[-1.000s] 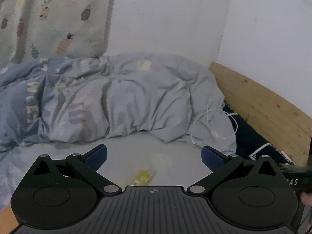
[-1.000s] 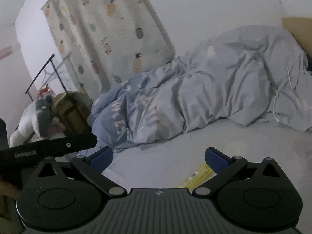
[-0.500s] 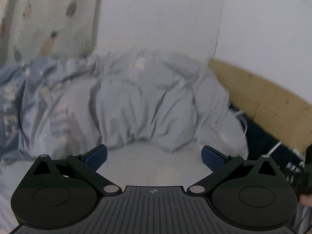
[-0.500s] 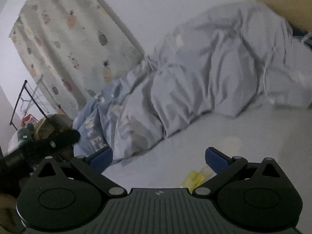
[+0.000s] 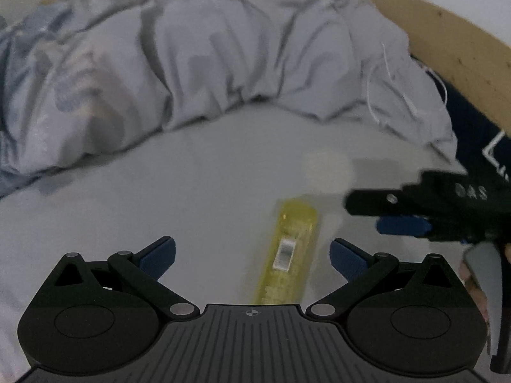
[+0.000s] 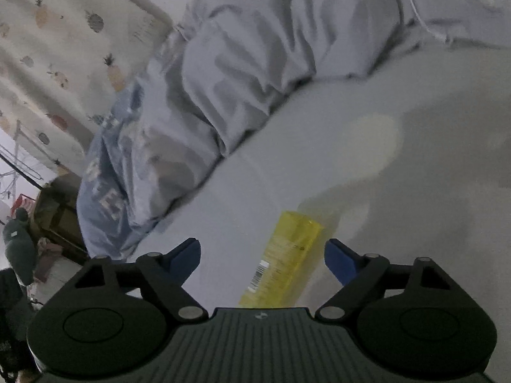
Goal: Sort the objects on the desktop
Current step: 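Close the right tool around the yellow bottle while the left tool grips it too, then lift the yellow bottle with both tools and carry it over the cardboard box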
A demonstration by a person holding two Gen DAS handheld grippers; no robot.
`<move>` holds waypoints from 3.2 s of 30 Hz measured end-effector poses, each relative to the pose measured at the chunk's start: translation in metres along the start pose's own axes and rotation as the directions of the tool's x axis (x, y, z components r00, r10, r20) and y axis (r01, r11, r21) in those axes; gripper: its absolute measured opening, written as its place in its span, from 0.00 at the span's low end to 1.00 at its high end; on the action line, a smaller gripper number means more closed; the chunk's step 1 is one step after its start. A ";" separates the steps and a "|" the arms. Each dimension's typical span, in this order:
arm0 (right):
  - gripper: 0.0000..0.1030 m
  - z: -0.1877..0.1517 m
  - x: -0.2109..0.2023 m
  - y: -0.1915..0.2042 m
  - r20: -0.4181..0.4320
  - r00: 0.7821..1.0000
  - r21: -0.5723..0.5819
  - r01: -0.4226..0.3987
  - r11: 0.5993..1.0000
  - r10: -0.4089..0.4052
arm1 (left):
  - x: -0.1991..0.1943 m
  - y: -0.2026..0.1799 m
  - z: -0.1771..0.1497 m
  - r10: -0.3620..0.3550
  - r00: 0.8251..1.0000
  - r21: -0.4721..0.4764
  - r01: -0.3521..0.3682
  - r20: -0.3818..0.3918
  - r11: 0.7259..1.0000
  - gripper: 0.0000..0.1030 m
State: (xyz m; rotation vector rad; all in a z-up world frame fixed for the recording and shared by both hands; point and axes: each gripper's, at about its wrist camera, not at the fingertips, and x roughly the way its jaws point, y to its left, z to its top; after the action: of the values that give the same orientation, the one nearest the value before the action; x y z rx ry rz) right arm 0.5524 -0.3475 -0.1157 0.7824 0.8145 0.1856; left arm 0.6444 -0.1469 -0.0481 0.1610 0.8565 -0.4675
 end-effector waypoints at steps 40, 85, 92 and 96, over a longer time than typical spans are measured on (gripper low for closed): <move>0.49 -0.058 0.060 0.014 -0.137 0.990 -0.064 -0.046 0.997 0.037 | 0.020 -0.010 -0.065 -0.097 0.989 0.031 0.101 -0.113 0.994 0.43; 0.40 -0.095 -0.325 0.247 0.147 0.946 -0.518 -0.174 0.837 0.288 | -0.464 -0.178 -0.031 -0.064 0.943 0.116 0.027 0.327 0.993 0.43; 0.40 -0.126 -0.356 0.262 0.150 0.939 -0.562 -0.177 0.808 0.310 | -0.508 -0.186 -0.062 -0.070 0.928 0.110 0.031 0.367 0.993 0.43; 0.40 -0.143 -0.366 0.268 0.142 0.934 -0.580 -0.190 0.792 0.328 | -0.529 -0.188 -0.083 -0.074 0.920 0.103 0.037 0.386 0.994 0.43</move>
State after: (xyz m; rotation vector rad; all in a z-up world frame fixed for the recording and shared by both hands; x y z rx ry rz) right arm 0.2357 -0.2369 0.2214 0.3398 0.3803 0.5463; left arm 0.2039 -0.1120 0.3087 0.1248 0.4485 -0.5709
